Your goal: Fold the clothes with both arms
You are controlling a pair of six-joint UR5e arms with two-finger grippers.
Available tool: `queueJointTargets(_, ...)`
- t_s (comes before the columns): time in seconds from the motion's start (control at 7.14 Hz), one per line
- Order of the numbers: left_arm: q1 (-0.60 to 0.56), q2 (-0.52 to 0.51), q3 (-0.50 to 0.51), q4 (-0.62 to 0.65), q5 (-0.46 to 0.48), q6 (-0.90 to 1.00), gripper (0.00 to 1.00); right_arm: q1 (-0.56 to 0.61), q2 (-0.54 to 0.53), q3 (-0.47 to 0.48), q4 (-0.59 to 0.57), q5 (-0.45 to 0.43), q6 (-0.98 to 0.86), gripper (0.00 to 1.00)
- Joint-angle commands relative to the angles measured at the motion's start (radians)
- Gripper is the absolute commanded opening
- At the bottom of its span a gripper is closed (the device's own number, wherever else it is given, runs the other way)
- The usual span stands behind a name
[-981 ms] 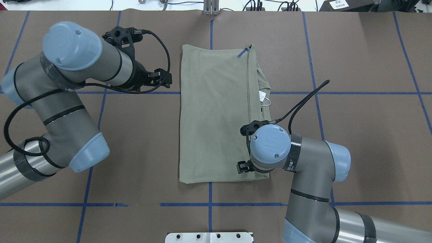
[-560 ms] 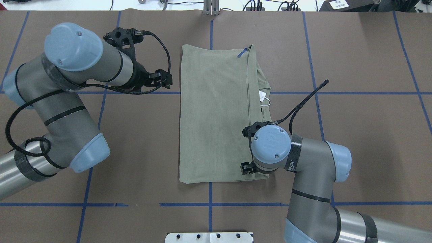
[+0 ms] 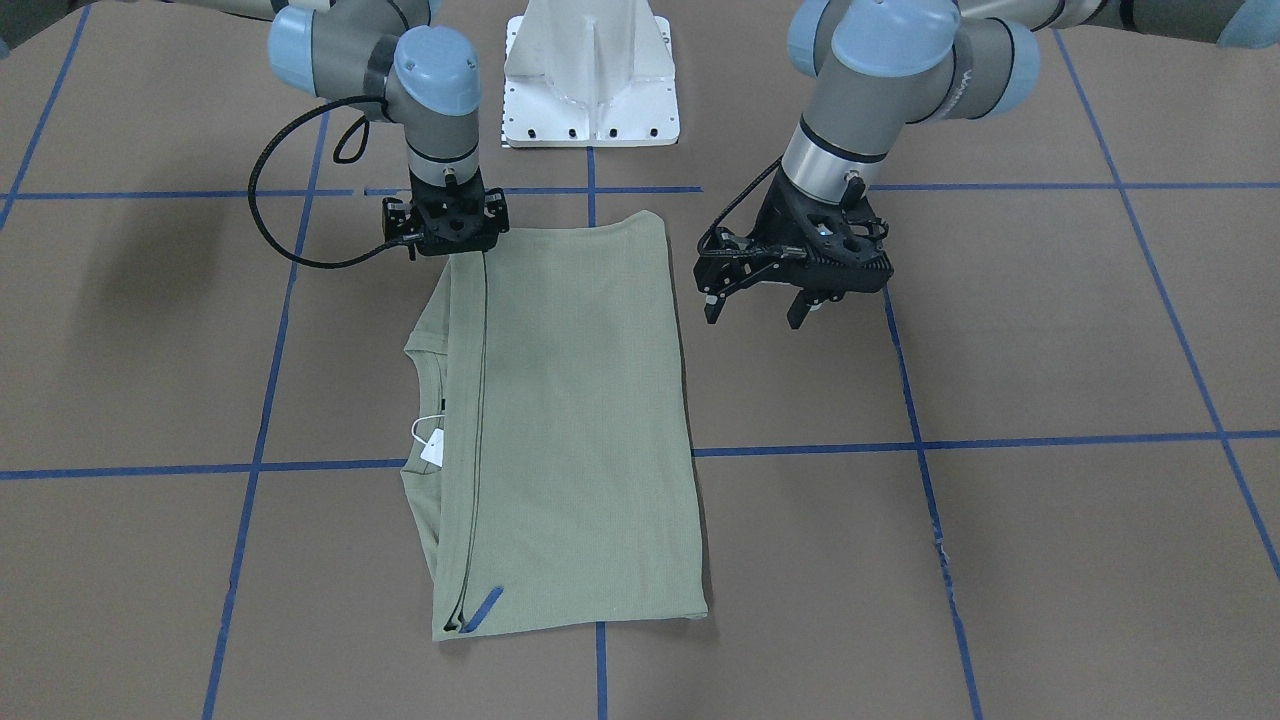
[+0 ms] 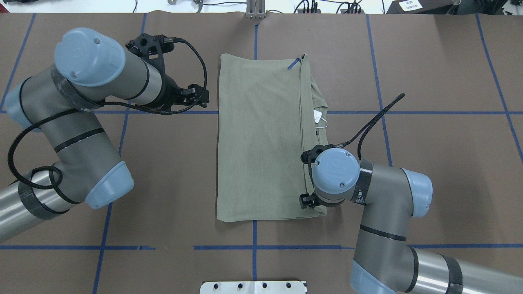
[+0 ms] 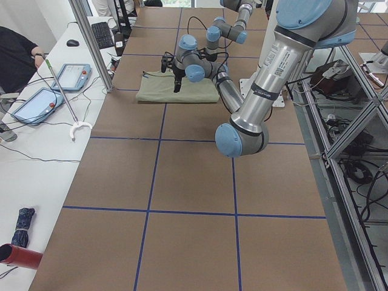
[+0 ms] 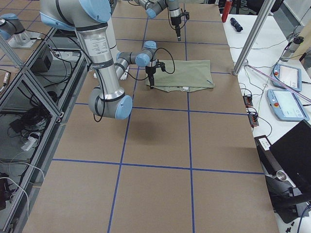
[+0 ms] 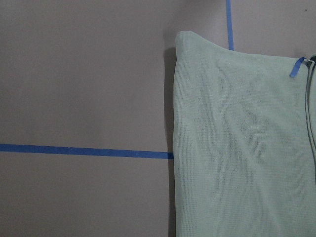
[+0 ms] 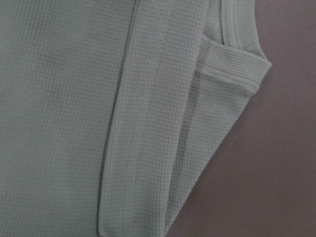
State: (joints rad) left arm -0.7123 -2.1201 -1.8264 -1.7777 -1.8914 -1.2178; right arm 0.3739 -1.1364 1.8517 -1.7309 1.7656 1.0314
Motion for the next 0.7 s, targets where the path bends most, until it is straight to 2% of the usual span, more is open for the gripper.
queueJointTargets(0.0, 0.002, -0.001, 0.002, -0.003, -0.002, 0.000, 1.00, 0.025, -0.029, 0.012, -0.001, 0.002, -0.005, 1.00)
queueJointTargets(0.28, 0.004, -0.003, 0.004, -0.023, -0.002, 0.000, 1.00, 0.049, -0.106, 0.055, 0.001, 0.002, -0.037, 1.00)
queueJointTargets(0.56, 0.004, -0.001, 0.004, -0.023, -0.002, 0.001, 1.00, 0.066, -0.106, 0.078, 0.002, 0.003, -0.039, 1.00)
